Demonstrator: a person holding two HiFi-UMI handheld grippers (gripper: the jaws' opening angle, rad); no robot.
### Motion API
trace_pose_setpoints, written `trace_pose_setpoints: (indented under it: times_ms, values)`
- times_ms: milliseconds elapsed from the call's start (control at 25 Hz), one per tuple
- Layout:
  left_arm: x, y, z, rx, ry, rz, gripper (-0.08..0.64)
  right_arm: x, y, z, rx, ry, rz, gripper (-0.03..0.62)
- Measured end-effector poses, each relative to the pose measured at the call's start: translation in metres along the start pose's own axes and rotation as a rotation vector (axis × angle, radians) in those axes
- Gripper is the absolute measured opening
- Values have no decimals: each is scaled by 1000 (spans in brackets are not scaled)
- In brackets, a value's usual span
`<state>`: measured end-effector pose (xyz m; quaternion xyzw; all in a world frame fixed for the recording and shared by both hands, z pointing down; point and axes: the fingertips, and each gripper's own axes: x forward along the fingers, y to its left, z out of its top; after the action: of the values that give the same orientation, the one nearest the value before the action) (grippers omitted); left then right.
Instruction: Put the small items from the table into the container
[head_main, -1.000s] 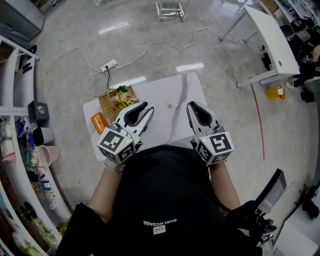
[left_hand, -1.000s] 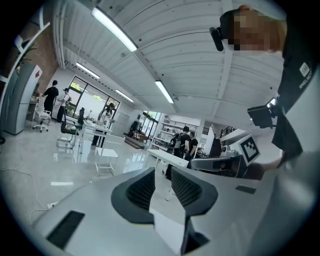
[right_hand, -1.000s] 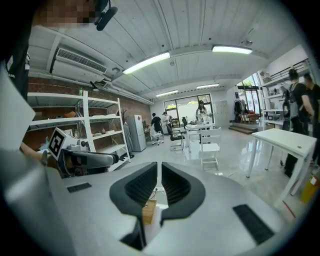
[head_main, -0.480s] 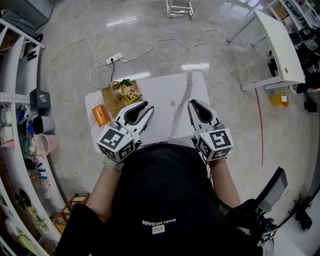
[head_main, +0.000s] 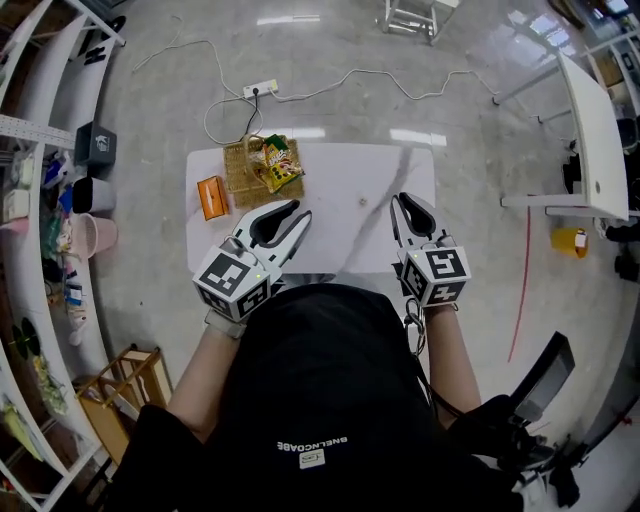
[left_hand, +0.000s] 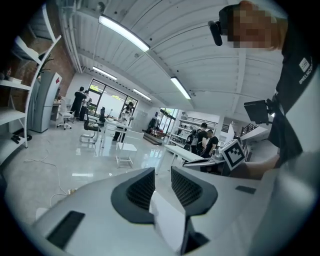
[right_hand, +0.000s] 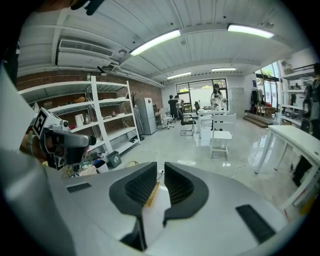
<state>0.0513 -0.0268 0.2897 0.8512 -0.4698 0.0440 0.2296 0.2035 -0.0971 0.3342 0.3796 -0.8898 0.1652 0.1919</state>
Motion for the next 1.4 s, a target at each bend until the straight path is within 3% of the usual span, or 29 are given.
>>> trace_pose_setpoints:
  times_ms: [840,1400]
  values:
    - [-34,36,-52,-133,-29,255,106,107,-3,-95,-175,306,171,38]
    - [-51,36,-100,-221,1,341,106,156,-4,-190,-320,553,262,104]
